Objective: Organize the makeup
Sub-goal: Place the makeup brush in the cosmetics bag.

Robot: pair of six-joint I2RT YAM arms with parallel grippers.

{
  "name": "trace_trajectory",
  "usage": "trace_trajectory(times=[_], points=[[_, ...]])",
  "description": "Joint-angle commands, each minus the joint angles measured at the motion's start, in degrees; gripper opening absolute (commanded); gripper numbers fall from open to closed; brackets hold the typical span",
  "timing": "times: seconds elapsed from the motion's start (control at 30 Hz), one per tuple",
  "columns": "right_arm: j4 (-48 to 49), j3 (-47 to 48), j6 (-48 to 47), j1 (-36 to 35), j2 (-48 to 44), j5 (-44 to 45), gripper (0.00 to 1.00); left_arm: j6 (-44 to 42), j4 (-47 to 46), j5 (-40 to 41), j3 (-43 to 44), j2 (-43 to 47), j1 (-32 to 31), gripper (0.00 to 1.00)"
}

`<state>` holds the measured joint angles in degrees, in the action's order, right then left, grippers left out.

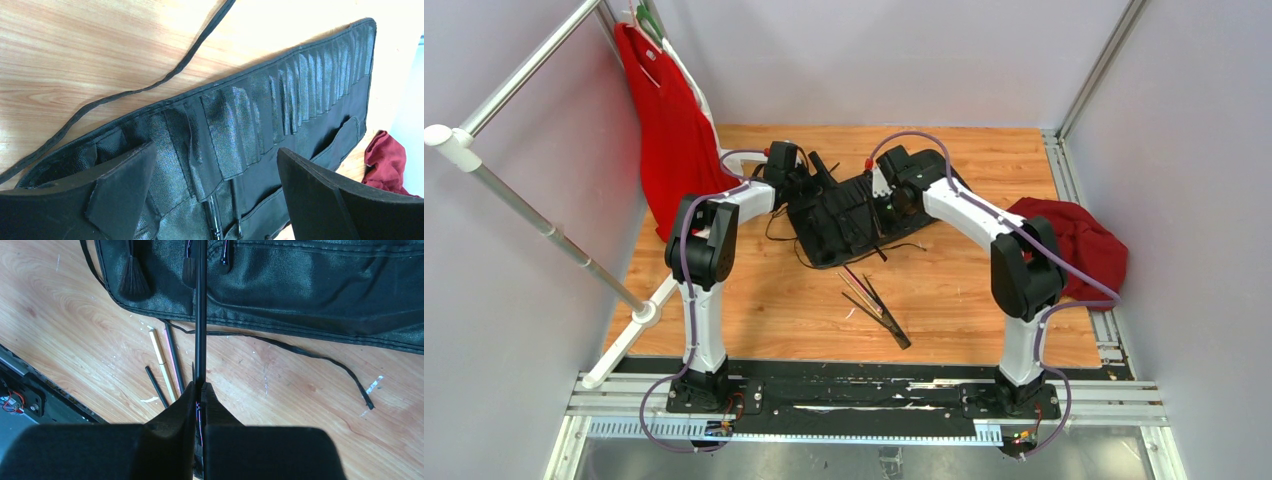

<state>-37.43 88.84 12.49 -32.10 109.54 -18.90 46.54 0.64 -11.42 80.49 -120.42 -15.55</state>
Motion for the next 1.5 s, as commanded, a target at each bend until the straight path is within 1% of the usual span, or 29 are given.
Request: trace_trajectory(times=[0.0,0.47,0.93,1.47], points=[[-0.45,2.18,0.84,1.04,1.70,-1.96,0.01,-0.79,7.46,1.18,-1.58,-0.88,0.51,0.98],[0.87,5.62,0.90,3.38,9.16,-1.84,0.00,-0.89,7.18,0.97,-1.91,-1.13,0.59,0.98],[2.59,6.97,0.97,4.74,11.52,-2.00,0.01,-0.83,7.09,0.83,-2.25,-1.13,0.61,0.98],[2.63,13.23,0.87,5.02,16.69,-3.14,0.01,-0.89,7.01,0.88,-2.53,-1.11,0.73,0.98]])
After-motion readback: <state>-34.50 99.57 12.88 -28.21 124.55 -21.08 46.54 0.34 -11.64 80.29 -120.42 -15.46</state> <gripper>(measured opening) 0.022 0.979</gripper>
